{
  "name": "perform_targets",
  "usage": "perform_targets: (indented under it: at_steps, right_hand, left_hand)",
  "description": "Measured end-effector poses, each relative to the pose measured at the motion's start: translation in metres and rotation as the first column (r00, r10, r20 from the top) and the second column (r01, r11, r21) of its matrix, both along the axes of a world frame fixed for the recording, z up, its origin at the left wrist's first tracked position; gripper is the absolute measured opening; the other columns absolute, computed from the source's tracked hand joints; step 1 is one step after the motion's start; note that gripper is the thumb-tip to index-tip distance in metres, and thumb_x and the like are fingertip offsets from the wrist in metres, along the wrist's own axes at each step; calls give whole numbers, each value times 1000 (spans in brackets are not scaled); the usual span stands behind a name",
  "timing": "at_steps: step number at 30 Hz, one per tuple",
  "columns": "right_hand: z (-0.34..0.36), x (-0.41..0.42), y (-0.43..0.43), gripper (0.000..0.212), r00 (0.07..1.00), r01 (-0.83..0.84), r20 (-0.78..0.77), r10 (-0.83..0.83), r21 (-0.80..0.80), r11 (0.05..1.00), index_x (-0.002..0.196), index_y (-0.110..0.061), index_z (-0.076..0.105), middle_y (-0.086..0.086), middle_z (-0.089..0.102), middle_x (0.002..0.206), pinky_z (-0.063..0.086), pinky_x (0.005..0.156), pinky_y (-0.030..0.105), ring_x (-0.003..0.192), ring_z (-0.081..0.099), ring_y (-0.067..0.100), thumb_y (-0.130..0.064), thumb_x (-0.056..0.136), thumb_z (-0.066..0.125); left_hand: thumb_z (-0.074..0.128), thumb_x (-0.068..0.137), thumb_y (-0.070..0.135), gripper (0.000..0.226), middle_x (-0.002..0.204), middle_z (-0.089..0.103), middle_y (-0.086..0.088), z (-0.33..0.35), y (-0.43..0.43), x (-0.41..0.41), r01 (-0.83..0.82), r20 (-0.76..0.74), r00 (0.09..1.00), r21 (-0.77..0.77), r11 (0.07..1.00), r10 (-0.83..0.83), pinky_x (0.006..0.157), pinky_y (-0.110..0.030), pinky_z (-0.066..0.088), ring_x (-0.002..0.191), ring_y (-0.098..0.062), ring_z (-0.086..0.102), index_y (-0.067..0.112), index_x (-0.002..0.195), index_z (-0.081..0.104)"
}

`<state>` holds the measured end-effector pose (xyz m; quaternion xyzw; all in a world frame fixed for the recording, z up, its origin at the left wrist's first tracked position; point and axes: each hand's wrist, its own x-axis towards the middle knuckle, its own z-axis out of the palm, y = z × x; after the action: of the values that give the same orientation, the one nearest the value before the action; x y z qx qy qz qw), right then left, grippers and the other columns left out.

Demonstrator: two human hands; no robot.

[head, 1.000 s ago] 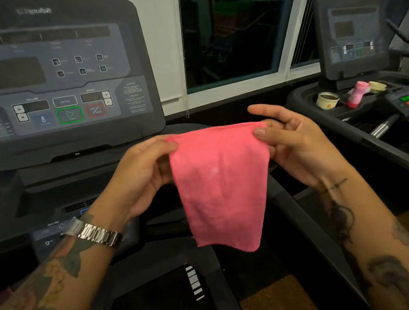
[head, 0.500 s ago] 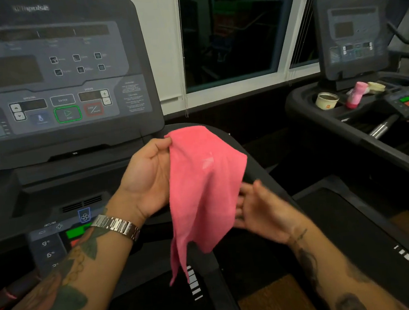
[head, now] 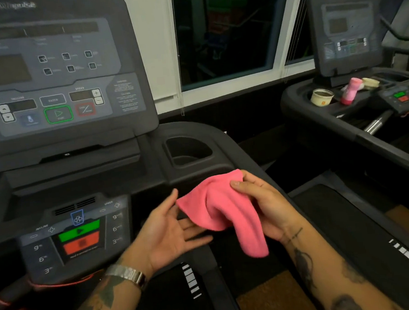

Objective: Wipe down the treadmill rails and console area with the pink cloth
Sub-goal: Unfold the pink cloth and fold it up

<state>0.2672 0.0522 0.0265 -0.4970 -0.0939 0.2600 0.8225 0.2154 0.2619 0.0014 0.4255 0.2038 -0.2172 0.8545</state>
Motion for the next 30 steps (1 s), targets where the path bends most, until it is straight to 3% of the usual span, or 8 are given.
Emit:
perform_targets:
  at_steps: [3,7,11,16,20,23,26,30]
  right_hand:
    - [-4,2,0,16,1000,20,-22,-20,-19,1000,99,-10,67,15,66,100,49,86,39,91,63,23,-15,84,64]
    - [-9,0,0,15,999,36,-30,-36,4,999,103,-8,65,16,63,103,48,87,38,95,60,24,-14,90,62]
    - [-9,3,-5,19,995,98,23,-96,-98,990,108,-4,65,14,67,102,52,82,33,93,63,22,-9,91,60]
    - [-6,12,-17,17,982,181,98,-162,-228,957,102,-1,67,17,68,101,51,86,45,94,63,28,-9,87,67]
    - [3,21,-21,18,962,239,194,-192,-259,936,101,4,69,13,73,98,56,90,38,95,69,24,-3,84,69]
    - [13,30,-23,20,951,261,239,-195,-284,923,102,3,70,15,74,99,57,89,38,95,70,26,1,83,69]
    - [24,36,-22,26,945,258,281,-169,-320,912,108,0,69,18,73,104,56,88,37,98,70,27,5,83,68]
    - [41,42,-15,38,897,381,340,-282,-273,883,112,-2,63,19,73,97,56,78,30,88,71,23,6,77,74]
  left_hand:
    - [54,90,49,49,128,61,-19,-7,-1,-5,20,85,996,-28,999,-17,107,-50,39,120,-35,58,19,128,62]
    - [60,90,32,47,133,60,-12,-5,-2,-5,-18,207,978,-43,999,27,95,-40,48,120,-24,59,14,133,57]
    - [77,72,3,80,115,70,-13,-2,-3,0,-183,272,953,160,970,135,79,-40,57,103,-25,68,27,138,39]
    - [74,72,0,46,102,72,-19,20,3,5,-266,399,912,405,875,93,78,-36,60,86,-20,71,15,114,66]
    - [79,70,1,36,85,76,-5,35,7,11,-366,516,856,586,723,15,77,-30,58,79,-12,70,16,102,73]
    - [84,69,14,33,78,75,2,47,11,18,-491,596,800,718,494,-72,71,-19,54,74,-5,69,26,99,75]
    - [84,70,29,26,78,74,8,60,16,22,-544,606,775,784,299,-180,72,-19,50,76,-3,68,32,94,76]
    - [83,72,30,16,74,71,12,82,19,24,-574,616,744,788,225,-258,68,-16,50,70,-1,66,38,82,73]
